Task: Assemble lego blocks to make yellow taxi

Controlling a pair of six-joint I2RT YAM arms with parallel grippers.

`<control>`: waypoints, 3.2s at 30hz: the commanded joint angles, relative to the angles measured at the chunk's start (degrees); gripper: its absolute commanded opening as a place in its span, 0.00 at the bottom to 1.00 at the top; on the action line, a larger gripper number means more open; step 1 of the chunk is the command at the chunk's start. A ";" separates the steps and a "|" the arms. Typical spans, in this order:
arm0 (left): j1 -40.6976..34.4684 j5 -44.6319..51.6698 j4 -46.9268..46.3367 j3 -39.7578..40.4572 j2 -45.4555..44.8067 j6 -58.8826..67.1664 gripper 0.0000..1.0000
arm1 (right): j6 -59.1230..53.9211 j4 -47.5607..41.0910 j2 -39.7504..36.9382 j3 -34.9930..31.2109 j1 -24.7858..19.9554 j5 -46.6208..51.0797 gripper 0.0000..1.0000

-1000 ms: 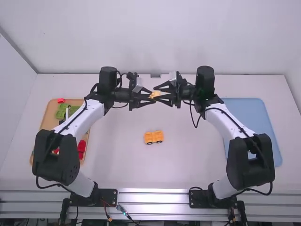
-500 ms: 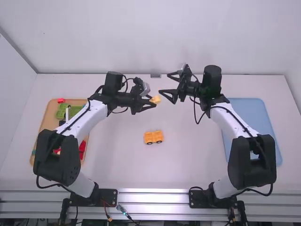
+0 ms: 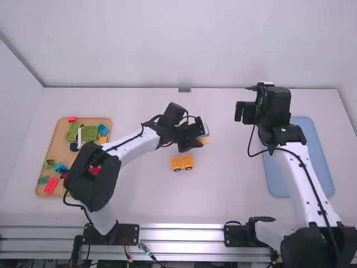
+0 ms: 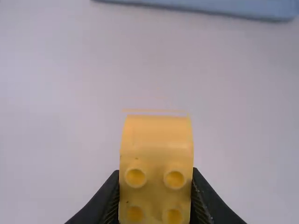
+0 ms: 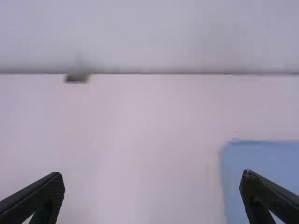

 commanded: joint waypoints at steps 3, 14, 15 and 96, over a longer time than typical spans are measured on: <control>-3.67 -8.26 -3.76 4.72 5.68 0.74 0.02 | 6.03 -0.63 -4.85 -4.13 0.31 12.87 0.99; -8.35 -14.05 -11.58 12.31 15.17 2.08 0.03 | 5.60 4.59 -11.15 -11.85 0.15 12.48 0.99; -8.35 -14.05 -11.58 12.24 15.17 2.08 0.04 | 5.57 4.63 -11.19 -11.87 0.17 12.48 0.99; 25.35 35.52 33.70 -32.20 2.38 13.60 0.99 | -64.35 23.45 32.52 -16.68 1.86 -63.89 0.99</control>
